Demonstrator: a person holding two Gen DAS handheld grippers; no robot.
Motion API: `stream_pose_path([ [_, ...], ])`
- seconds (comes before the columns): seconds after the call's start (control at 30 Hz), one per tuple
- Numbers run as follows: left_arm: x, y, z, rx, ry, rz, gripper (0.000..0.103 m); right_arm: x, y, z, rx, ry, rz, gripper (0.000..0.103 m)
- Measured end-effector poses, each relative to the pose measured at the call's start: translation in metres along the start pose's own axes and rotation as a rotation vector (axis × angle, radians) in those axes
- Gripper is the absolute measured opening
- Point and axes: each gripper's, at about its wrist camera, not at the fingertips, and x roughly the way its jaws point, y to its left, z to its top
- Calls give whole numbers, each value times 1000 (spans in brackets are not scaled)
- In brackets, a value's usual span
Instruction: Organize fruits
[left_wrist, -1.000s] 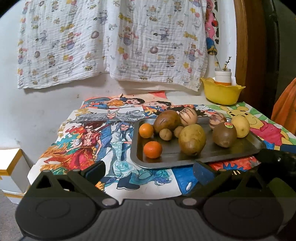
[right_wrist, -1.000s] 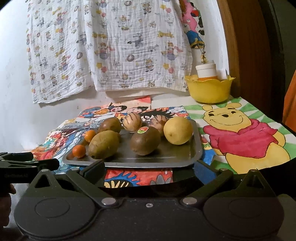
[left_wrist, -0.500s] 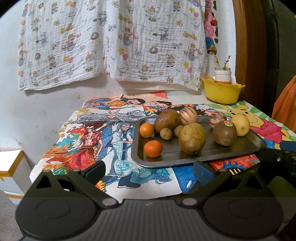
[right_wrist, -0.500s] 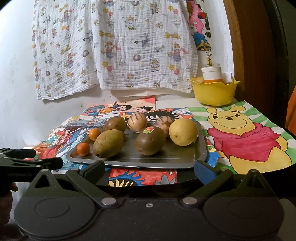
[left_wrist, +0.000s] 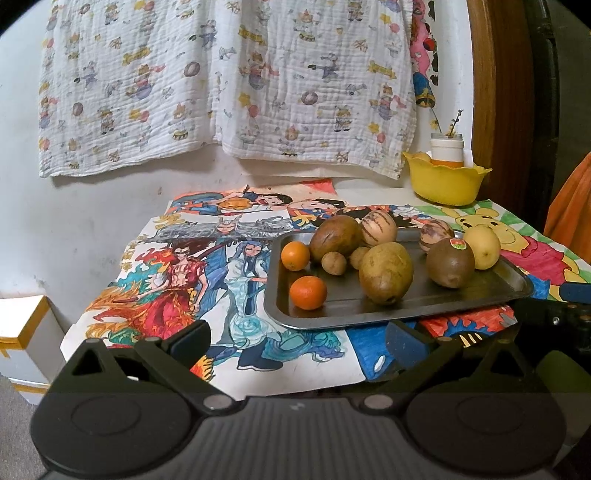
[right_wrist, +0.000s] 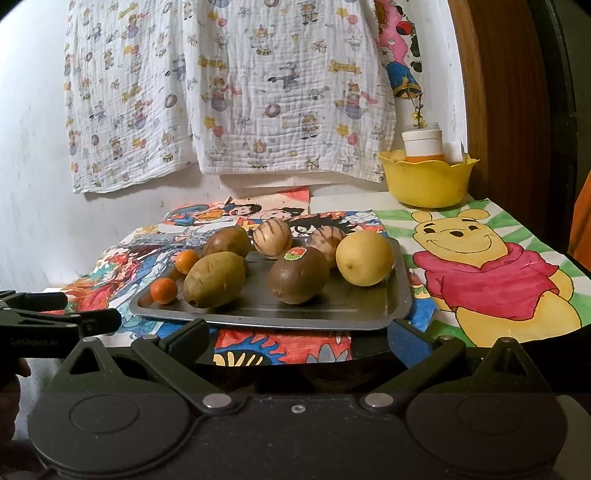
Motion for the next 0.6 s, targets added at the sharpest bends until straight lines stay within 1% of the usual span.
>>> stream_pose_path([
  [0.6,0,-1,0,-1,1,1,103,0,1,-1,-1,3,-1,102],
])
